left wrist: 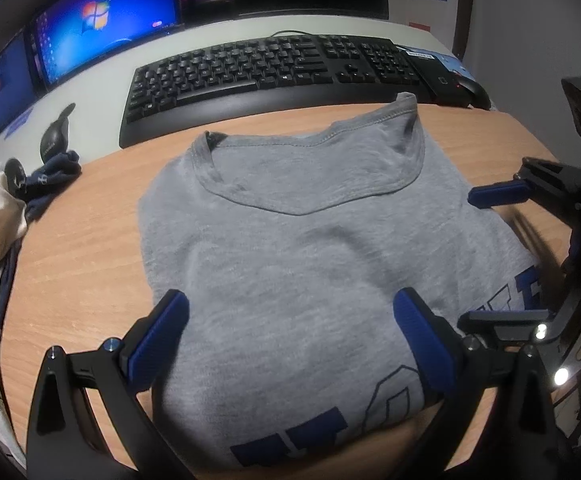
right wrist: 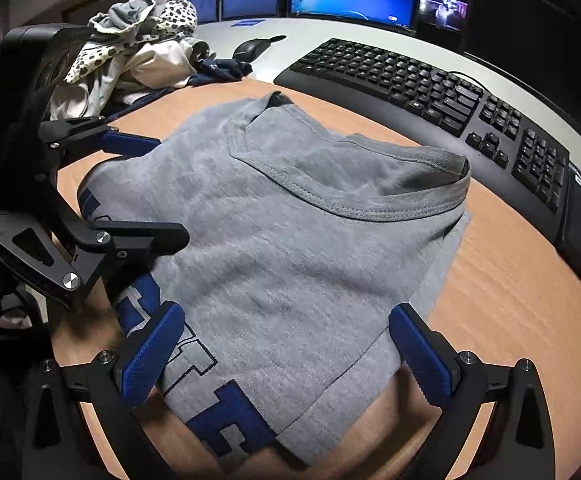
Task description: Fold clothes
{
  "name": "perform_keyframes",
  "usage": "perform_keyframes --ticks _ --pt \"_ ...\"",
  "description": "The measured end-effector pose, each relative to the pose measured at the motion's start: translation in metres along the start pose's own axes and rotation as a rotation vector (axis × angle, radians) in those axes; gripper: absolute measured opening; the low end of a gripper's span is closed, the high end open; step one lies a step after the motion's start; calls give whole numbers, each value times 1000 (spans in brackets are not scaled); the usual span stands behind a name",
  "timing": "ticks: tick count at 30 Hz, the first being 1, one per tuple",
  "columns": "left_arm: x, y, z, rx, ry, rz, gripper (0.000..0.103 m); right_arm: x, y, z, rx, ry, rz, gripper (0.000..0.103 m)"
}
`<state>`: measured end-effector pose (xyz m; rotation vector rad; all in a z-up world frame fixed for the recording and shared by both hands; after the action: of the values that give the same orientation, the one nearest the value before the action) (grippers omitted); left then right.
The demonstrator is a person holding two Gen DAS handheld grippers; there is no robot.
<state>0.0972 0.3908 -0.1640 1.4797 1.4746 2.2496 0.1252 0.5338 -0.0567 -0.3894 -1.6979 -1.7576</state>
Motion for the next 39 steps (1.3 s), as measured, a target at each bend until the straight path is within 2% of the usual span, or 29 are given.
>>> perform_keyframes --ticks 7,11,16,20,25,27,31,34,39 --pt "0 2 -1 -2 36 5 103 -4 1 1 -5 -40 -5 102" --pt "1 7 2 19 15 20 103 -3 0 0 -13 -40 -6 102" --pt "6 29 2 -47 58 76 103 1 5 -1 -44 -60 -2 102" --pt "12 51 -12 -1 78 122 103 25 37 -8 -22 -63 94 102" --pt "14 64 -23 -12 126 129 103 37 30 -27 -108 62 28 102" --pt "10 63 -20 -23 115 106 103 34 18 -35 -111 87 -14 102" --pt "7 65 -9 -30 89 92 103 33 23 -42 -88 62 -12 102" --pt "9 75 1 -53 82 100 103 32 38 -38 -132 48 1 102" --pt "15 82 17 -27 64 103 103 26 63 -46 -53 14 34 102"
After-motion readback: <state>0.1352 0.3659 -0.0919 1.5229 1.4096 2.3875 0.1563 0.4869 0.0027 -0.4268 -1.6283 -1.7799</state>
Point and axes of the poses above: each gripper's, at about its wrist camera, not at the fingertips, and y roughly against the way its jaws point, z to its right, x to its top, the point moved 8 cm from there along -y, roughly the way its jaws point, and after that the axes turned 8 degrees about y, right-handed, at the moved point
